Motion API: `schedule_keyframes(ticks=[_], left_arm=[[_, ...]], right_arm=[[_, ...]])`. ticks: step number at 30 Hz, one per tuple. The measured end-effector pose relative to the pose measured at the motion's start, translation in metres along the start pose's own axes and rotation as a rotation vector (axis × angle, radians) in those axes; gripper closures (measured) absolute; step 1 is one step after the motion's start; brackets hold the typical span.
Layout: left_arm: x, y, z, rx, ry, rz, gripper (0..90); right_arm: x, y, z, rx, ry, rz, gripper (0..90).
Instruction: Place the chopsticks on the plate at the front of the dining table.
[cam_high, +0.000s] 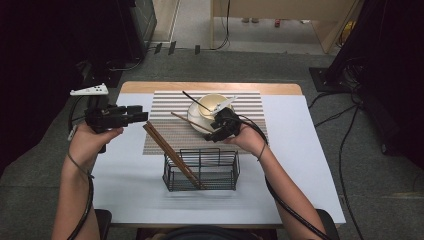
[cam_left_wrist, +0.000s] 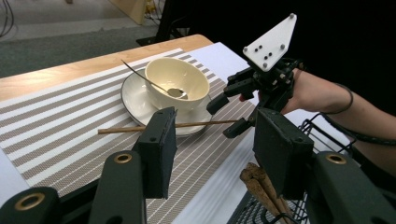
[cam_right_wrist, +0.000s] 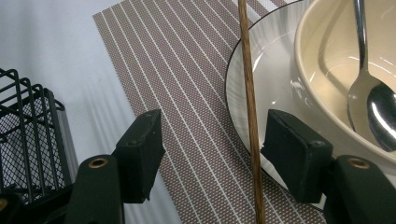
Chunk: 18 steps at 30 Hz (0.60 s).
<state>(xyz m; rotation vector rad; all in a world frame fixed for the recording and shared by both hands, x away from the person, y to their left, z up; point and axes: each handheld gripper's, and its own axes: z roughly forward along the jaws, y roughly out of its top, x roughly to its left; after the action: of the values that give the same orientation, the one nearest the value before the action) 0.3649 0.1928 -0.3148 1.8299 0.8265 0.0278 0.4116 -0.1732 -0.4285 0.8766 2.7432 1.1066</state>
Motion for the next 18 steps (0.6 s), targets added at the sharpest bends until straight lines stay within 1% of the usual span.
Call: schedule_keyframes(ticks=[1,3,5,7,11,13,14,18], left_arm=[[0.0,0.0,-0.001,0.002,-0.009,-0.004,49.5],[-0.003,0.001,-0.001,0.005,-0.023,0.006,49.9],[-0.005,0.001,0.0,0.017,-0.037,0.012,51.3],[-0.006,0.0,0.002,0.039,-0.045,0.019,53.8],[-0.007,0.0,0.003,0.066,-0.074,0.011,60.7],[-0.01,0.0,0.005,0.079,-0.089,0.019,61.6],[-0.011,0.0,0.005,0.086,-0.089,0.024,62.1],[-0.012,0.0,0.009,0.106,-0.108,0.028,66.1]], right_arm=[[0.0,0.0,0.0,0.001,-0.001,0.002,38.0],[0.0,0.0,0.0,0.001,-0.001,0.003,38.0],[0.0,0.0,0.0,0.002,0.0,0.003,38.0],[0.0,0.0,0.001,0.002,0.0,0.003,38.0],[0.0,0.0,0.0,0.003,-0.001,0.003,38.0],[-0.001,0.0,0.0,0.002,-0.001,0.003,38.0],[-0.001,0.0,0.0,0.001,-0.001,0.003,38.0],[-0.001,0.0,0.0,0.001,-0.002,0.003,38.0]])
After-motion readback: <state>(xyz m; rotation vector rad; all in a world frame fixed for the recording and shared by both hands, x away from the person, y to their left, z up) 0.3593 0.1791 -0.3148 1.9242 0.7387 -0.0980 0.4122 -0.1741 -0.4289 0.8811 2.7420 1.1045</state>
